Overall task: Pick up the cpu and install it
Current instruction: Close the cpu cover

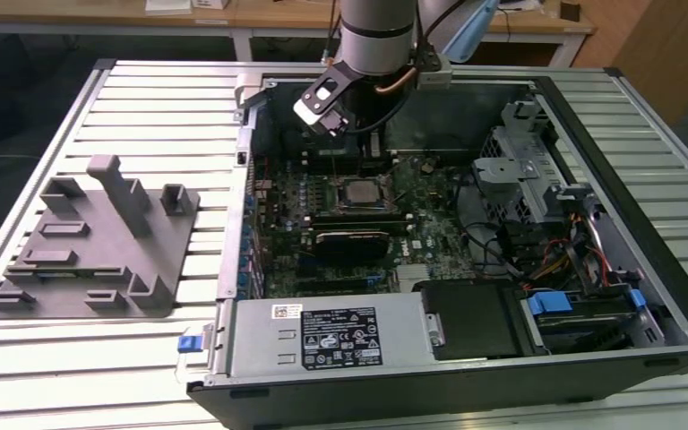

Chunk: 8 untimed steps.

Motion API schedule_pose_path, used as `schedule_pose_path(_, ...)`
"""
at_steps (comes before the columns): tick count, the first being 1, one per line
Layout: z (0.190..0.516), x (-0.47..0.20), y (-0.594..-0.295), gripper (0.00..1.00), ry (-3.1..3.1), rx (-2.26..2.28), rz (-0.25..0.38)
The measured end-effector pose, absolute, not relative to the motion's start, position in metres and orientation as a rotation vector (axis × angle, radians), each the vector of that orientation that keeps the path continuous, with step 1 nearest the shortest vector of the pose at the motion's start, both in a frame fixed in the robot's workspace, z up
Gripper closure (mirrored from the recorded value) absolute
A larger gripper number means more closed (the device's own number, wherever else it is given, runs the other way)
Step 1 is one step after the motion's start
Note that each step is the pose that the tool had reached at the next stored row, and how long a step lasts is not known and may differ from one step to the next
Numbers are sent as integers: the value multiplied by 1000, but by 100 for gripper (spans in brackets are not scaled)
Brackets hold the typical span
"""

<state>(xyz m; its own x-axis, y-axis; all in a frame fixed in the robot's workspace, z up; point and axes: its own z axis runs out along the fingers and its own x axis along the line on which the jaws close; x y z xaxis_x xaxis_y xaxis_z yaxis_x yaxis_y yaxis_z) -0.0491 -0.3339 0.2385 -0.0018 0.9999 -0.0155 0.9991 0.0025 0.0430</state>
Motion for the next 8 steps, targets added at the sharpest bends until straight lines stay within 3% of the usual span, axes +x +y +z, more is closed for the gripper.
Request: schedule_pose_path(8, 239, -49, -334, 89, 2194, 2190, 29)
